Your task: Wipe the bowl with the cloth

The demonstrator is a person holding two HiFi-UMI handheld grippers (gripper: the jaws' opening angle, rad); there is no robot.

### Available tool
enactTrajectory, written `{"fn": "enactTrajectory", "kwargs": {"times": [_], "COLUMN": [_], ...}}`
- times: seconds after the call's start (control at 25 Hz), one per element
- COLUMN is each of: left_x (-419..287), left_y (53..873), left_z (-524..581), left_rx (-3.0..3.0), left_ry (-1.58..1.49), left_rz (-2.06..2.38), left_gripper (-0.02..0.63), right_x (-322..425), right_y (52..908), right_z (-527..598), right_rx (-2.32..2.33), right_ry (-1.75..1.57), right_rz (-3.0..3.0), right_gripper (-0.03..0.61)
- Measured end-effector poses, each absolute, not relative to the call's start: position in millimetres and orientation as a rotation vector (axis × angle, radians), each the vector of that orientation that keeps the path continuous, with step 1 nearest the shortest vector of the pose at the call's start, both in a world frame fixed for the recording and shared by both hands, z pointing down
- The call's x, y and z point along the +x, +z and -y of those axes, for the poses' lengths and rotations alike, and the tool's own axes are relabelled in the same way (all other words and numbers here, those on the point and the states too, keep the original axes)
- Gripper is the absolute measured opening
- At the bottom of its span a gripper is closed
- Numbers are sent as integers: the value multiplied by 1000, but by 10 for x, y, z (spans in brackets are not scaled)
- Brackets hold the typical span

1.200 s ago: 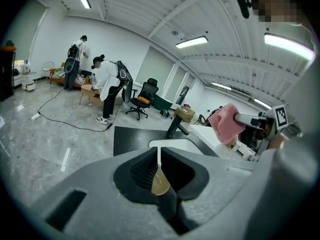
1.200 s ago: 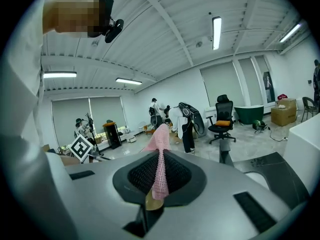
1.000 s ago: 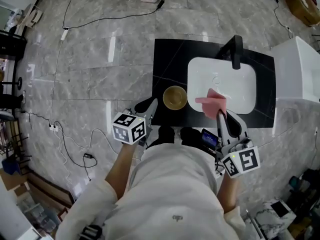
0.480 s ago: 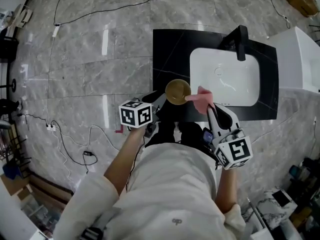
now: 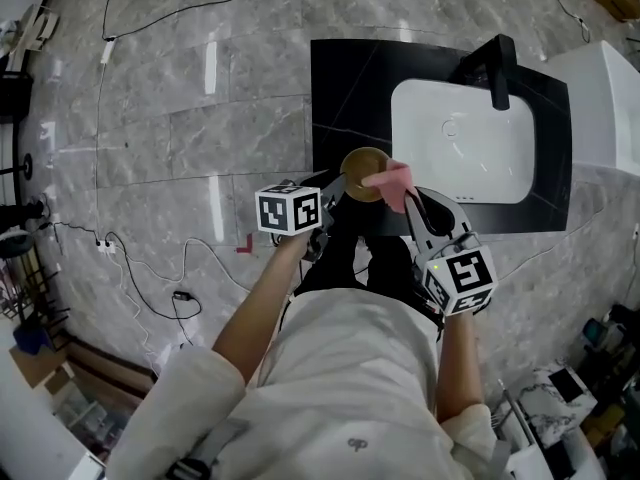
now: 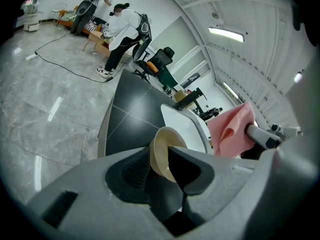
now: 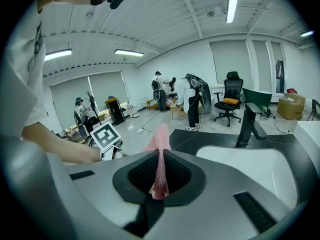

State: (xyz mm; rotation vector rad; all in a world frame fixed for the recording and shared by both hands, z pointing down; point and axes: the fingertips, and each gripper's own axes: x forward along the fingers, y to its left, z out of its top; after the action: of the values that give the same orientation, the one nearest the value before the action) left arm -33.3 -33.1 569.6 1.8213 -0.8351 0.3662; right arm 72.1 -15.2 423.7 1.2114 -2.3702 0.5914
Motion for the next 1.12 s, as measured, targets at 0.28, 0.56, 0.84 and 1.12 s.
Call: {"fn": "enactTrajectory", "kwargs": {"times": [0.28,0.56,0.84,1.12], "left_x": [-343,-311,-282,-214], "left_y": [5819,5885,5883,5868], "left_z": [393,368,356,282], "left_rx": [1776,1751,1741,1743], "left_ry": [393,438,447,470], "left_rz": [822,813,815,790], "left_gripper": [107,69,25,23], "right_x": [558,497,515,502], "right_y": [4581,4917,5310,5630], "right_z": [243,343,389,402], "right_rx": [1163,1138,1102,995], "right_ry": [650,677,619,425], "right_rz": [2334,2275,2140,1955], "right_gripper": [15,15,15,15]}}
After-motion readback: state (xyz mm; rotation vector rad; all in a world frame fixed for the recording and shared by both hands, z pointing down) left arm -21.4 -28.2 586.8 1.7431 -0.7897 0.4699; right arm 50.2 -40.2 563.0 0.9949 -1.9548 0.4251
